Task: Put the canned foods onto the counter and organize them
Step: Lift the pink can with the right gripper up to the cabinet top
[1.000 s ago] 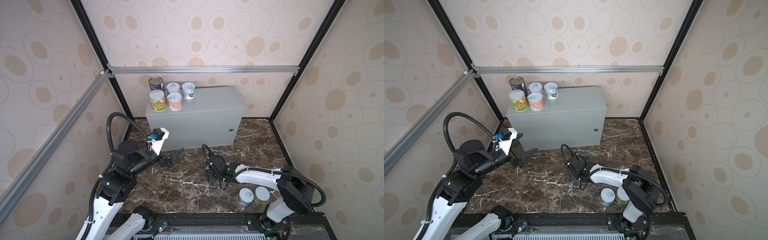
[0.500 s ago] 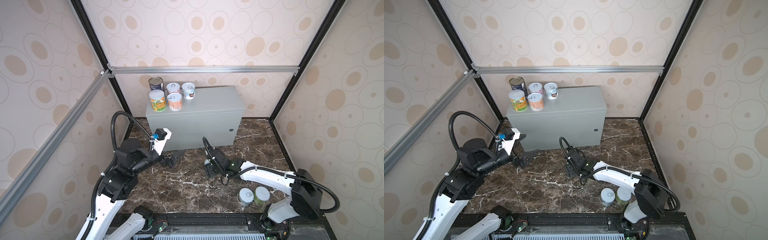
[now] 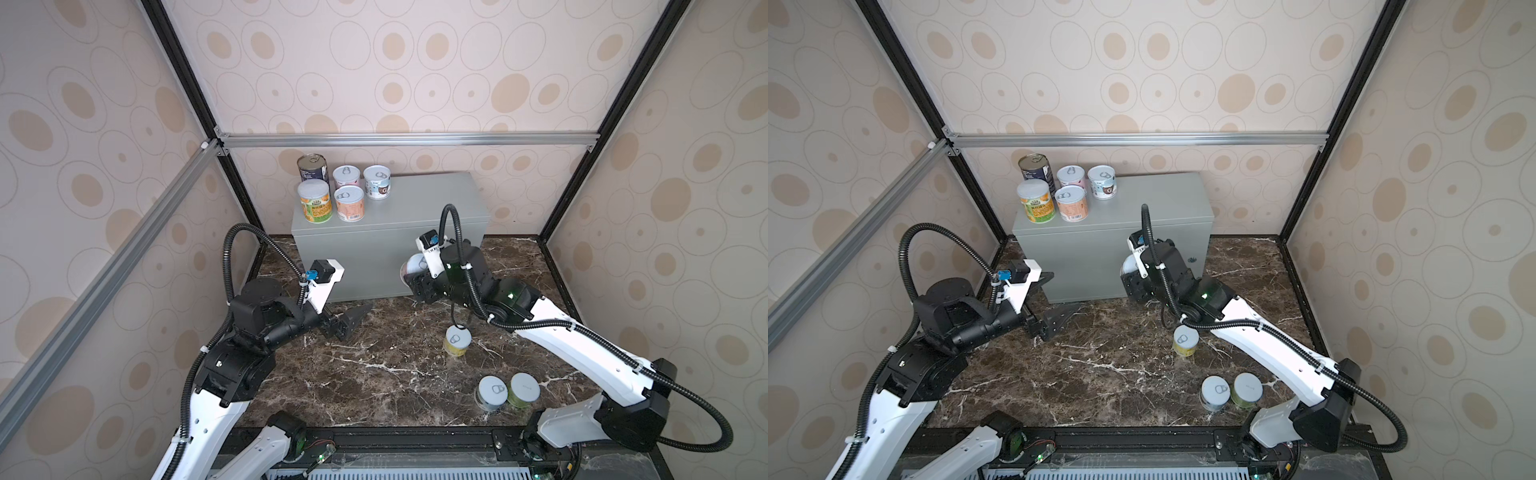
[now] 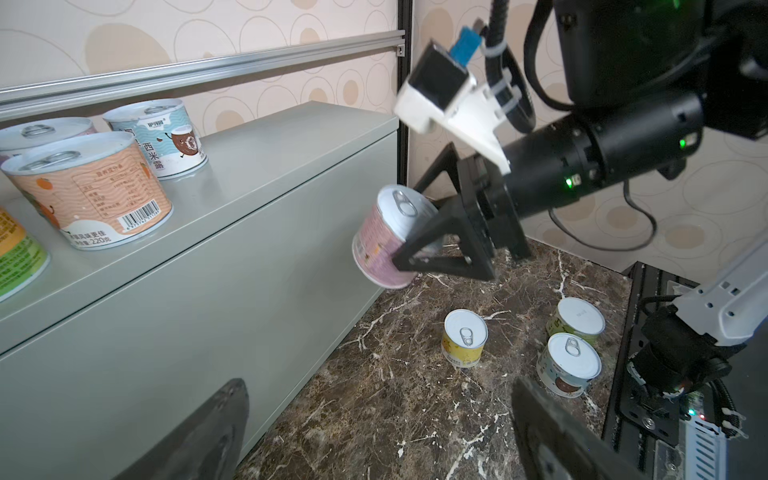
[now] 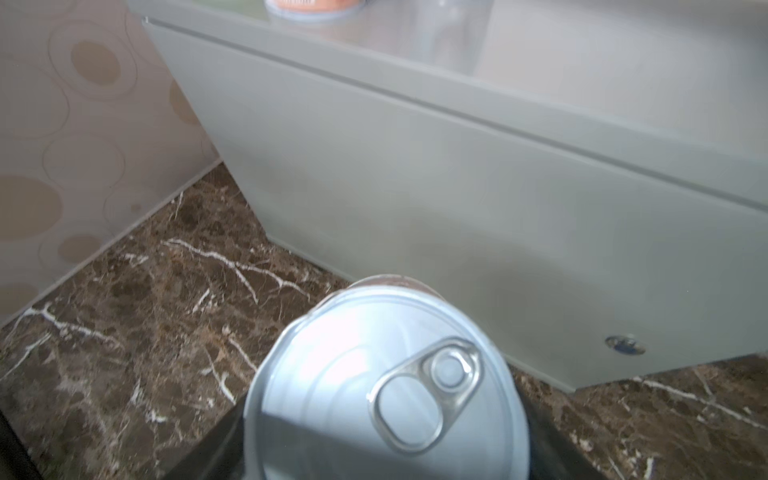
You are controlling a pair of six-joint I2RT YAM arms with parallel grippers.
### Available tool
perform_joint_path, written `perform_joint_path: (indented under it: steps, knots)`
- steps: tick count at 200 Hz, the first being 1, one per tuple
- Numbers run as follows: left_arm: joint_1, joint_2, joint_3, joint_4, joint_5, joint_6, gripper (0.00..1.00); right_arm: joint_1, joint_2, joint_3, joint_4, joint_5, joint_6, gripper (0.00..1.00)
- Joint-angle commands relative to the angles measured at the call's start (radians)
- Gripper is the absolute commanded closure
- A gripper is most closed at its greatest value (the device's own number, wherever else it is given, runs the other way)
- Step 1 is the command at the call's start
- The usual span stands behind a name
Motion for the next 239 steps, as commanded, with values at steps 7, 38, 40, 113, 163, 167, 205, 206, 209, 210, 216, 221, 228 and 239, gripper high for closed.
perform_joint_path:
  steps: [7, 38, 40, 113, 163, 167, 205, 206, 209, 210, 216, 221, 228, 239]
  knots:
    - [0.003, -0.018, 0.029, -0.016, 0.005, 0.013, 0.02, -0.050, 0.095, 0.171, 0.020, -0.041, -0.094, 0.42]
    - [0.003, -0.037, 0.008, -0.014, -0.016, 0.025, 0.02, -0.079, 0.208, 0.305, 0.053, -0.044, -0.157, 0.42]
    - [0.003, -0.039, 0.007, -0.013, -0.018, 0.026, 0.02, -0.080, 0.213, 0.312, 0.057, -0.045, -0.158, 0.42]
    - [0.004, -0.054, -0.012, -0.004, -0.051, 0.049, 0.02, -0.093, 0.346, 0.520, 0.077, -0.082, -0.176, 0.42]
    - [0.003, -0.057, -0.021, 0.005, -0.062, 0.057, 0.02, -0.094, 0.367, 0.563, 0.101, -0.114, -0.197, 0.42]
    - [0.003, -0.056, -0.021, 0.006, -0.063, 0.058, 0.02, -0.094, 0.373, 0.575, 0.094, -0.115, -0.197, 0.42]
    - [0.003, -0.054, -0.024, 0.008, -0.072, 0.060, 0.02, -0.095, 0.441, 0.684, 0.047, -0.137, -0.205, 0.42]
    - [0.003, -0.053, -0.024, 0.008, -0.072, 0.061, 0.02, -0.096, 0.442, 0.687, 0.046, -0.139, -0.205, 0.42]
    - [0.003, -0.054, -0.024, 0.008, -0.073, 0.061, 0.02, -0.096, 0.449, 0.697, 0.043, -0.138, -0.205, 0.42]
    - [0.003, -0.054, -0.024, 0.007, -0.073, 0.062, 0.02, -0.097, 0.454, 0.703, 0.040, -0.138, -0.205, 0.42]
    - [0.004, -0.054, -0.025, 0.008, -0.074, 0.062, 0.02, -0.100, 0.469, 0.726, 0.029, -0.142, -0.202, 0.41]
    - [0.003, -0.055, -0.026, 0.008, -0.075, 0.062, 0.02, -0.104, 0.484, 0.742, 0.020, -0.145, -0.201, 0.41]
    - [0.003, -0.055, -0.026, 0.008, -0.077, 0.062, 0.02, -0.107, 0.508, 0.793, 0.004, -0.148, -0.196, 0.40]
    - [0.003, -0.056, -0.024, 0.005, -0.078, 0.063, 0.02, -0.115, 0.546, 0.852, -0.026, -0.151, -0.189, 0.39]
